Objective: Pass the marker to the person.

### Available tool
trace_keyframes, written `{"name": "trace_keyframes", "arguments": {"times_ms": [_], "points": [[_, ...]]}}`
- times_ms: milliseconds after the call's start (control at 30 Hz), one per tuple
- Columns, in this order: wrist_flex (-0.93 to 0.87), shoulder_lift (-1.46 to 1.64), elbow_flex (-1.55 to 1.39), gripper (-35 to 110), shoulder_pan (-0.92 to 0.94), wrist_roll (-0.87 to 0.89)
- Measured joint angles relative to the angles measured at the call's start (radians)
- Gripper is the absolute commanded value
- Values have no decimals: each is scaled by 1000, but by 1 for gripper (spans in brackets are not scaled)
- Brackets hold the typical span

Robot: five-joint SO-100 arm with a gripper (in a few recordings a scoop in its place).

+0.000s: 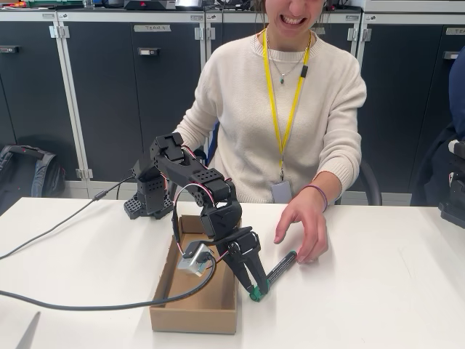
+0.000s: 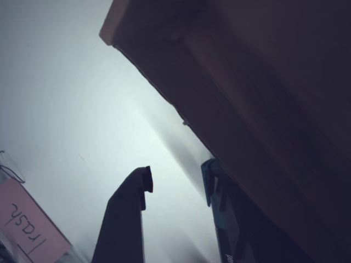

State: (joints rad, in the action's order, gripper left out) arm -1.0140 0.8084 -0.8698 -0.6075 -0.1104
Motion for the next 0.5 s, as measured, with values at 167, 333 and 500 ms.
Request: {"name": "trace_keyframes", "arguments": {"times_ms": [167,333,500], "points": [[-189,0,94,22,2,40],[-348,14,123,21,2,49],[-413,-2,130,22,0,69]]}}
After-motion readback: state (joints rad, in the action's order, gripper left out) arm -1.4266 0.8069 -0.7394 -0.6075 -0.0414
